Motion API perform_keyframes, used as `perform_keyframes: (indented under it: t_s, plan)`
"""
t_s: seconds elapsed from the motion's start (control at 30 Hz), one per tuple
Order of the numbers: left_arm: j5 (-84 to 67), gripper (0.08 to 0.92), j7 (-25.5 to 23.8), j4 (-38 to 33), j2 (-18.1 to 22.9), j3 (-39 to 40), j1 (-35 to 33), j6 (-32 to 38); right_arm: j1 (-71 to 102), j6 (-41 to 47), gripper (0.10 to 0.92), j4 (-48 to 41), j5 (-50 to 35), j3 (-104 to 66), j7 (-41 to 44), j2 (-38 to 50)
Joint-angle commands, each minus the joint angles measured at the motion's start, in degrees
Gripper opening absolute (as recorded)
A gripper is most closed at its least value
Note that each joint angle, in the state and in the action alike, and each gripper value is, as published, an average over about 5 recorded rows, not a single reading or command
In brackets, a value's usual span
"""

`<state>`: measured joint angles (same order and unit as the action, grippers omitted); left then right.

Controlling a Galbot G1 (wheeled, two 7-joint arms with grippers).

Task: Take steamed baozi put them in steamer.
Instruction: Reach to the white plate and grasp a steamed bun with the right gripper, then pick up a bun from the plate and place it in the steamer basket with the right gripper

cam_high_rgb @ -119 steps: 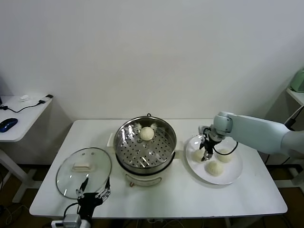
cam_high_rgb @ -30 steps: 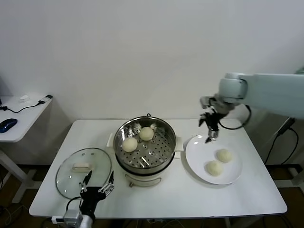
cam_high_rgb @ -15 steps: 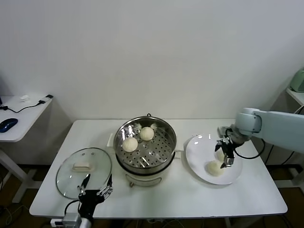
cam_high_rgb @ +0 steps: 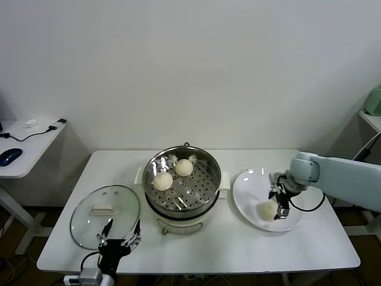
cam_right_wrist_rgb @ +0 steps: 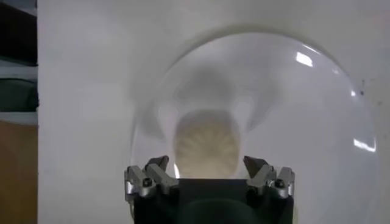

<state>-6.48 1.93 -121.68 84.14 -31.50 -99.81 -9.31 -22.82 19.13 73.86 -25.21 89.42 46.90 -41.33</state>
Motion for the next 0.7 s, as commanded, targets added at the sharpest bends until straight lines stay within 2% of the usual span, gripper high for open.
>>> perform_keyframes:
  t_s: [0.03, 0.27, 0.5, 0.7]
  plan:
    - [0.05, 0.823, -0.01, 0.00, -0.08, 0.05, 0.02, -0.06, 3.05, 0.42, 0.794, -1.63, 1.06, -1.94, -0.38, -1.24]
    - [0.32, 0.823, -0.14, -0.29, -0.09, 0.18, 0.04, -0.19, -1.27, 0.42, 0.688, -0.13, 1.12, 0.34, 0.65, -1.37]
    - [0.80, 0.823, -0.24, -0.70, 0.17, 0.69, 0.24, -0.43, -17.17, -2.56, 0.670, 2.54, -2.58, 7.72, 4.78, -4.41]
    - [1.09, 0.823, -0.27, -1.81, 0.33, 1.17, 0.07, -0.75, -35.98, -10.93, 0.670, 2.95, -6.32, 12.33, 11.59, -13.48]
